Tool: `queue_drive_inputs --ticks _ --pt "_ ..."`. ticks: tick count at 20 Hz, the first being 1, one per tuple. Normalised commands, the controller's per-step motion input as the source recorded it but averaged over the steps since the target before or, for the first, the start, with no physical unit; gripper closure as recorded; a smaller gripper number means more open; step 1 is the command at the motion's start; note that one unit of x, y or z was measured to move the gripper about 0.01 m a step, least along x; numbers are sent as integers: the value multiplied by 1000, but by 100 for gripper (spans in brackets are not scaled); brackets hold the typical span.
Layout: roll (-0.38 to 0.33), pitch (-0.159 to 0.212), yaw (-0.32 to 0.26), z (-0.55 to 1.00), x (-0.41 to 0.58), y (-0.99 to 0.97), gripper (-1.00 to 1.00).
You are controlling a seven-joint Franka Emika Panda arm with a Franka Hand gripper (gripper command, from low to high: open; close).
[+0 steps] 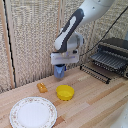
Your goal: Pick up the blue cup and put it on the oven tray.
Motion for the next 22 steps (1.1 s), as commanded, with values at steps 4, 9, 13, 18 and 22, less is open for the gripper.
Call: queue_drive_inputs --ticks 4,9,13,18,22 --pt "0 -3 -207 874 189 -345 100" --pt "0 5 -182 791 255 -535 100" --pt "0 43 -116 604 200 -801 100" --pt "0 34 -132 513 154 -786 100" --pt "0 50 -204 486 126 -602 100"
